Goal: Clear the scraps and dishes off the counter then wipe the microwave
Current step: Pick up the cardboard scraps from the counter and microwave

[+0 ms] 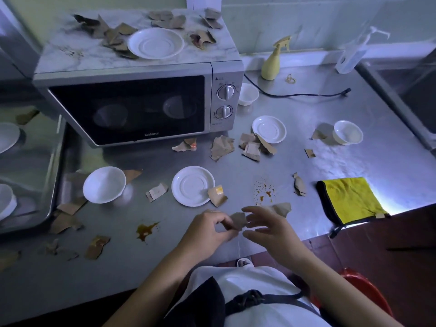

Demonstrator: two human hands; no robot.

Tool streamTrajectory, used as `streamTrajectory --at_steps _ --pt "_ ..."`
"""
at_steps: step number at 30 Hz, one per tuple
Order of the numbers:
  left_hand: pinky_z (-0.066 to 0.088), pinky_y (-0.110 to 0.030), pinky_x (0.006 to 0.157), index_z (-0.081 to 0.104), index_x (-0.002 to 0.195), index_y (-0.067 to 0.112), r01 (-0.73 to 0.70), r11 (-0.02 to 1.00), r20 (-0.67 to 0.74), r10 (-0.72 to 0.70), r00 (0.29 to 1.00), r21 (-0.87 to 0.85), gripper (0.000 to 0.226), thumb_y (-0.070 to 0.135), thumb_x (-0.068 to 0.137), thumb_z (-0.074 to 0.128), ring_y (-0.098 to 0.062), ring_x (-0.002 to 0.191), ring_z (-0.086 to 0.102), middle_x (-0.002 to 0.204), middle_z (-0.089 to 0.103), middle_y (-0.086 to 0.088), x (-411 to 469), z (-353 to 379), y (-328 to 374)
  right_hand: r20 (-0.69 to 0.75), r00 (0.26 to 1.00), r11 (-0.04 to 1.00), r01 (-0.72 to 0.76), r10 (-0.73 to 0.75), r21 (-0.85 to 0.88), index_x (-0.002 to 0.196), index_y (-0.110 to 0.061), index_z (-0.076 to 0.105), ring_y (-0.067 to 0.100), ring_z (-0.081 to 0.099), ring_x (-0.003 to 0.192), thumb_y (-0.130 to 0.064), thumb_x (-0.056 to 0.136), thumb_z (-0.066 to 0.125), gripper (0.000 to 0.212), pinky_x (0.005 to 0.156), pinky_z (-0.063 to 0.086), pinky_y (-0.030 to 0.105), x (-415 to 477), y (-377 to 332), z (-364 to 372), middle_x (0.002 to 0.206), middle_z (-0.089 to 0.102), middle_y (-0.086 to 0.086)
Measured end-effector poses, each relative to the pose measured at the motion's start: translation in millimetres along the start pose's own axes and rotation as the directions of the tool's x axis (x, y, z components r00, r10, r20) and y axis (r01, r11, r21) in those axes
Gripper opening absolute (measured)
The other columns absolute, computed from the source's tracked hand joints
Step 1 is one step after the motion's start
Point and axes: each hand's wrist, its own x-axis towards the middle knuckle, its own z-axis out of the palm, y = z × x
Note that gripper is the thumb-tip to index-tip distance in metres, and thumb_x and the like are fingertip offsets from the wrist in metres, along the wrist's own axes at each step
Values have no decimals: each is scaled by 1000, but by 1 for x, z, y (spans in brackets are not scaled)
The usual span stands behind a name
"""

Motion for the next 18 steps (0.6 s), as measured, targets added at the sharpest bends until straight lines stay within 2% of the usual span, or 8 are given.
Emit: streamTrajectory --at_steps 3,6,8,10,13,15,18 --pt "43 -18 89 75 83 29 -19 1000 97 21 995 -23 6 27 81 81 -1 95 60 88 71 17 -8 -1 4 16 999 999 34 -34 17 94 -46 73 11 70 94 -3 83 76 45 93 54 39 -4 -5 7 93 76 -11" --pt "44 -17 87 75 84 34 -40 997 144 48 988 -60 5 37 82 79 -2 99 60 92 71 21 -15 1 3 -29 999 999 17 -18 -28 85 -32 75 12 71 88 -4 82 77 29 89 54 39 -12 -2 11 87 77 -7" --pt "45 -17 86 76 86 36 -70 993 152 84 985 -92 7 40 82 79 -4 99 62 95 71 21 -18 3 1 -82 997 1000 -9 10 3 81 -22 76 12 71 82 0 81 77 22 81 56 33 -20 2 13 82 76 -3" --pt "45 -16 86 76 86 35 -42 987 103 58 993 -153 6 35 81 78 -4 96 64 94 72 20 -16 1 -4 -155 987 999 -30 35 35 77 -17 75 6 70 72 6 80 75 23 70 54 22 -28 8 12 76 75 -4" --pt "47 -17 82 74 88 32 71 985 -34 -77 996 -157 8 27 83 77 -1 88 63 89 70 21 4 -6 -17 -291 953 995 -66 84 71 75 -17 73 4 63 65 10 80 73 28 63 50 17 -40 18 9 72 73 -6" --pt "44 -18 75 71 94 30 145 988 -133 -151 980 -53 11 27 85 76 -2 89 61 92 69 18 27 -11 -28 -352 929 986 -66 117 154 74 -17 72 8 59 63 12 81 71 30 58 47 15 -47 23 6 68 72 -4" --pt "45 -28 75 68 108 20 225 958 -231 -182 956 177 22 26 87 70 -19 100 61 108 68 5 64 -14 -42 -403 908 978 -34 116 205 72 -18 72 5 60 58 13 79 71 32 55 47 13 -59 27 3 67 72 -2"
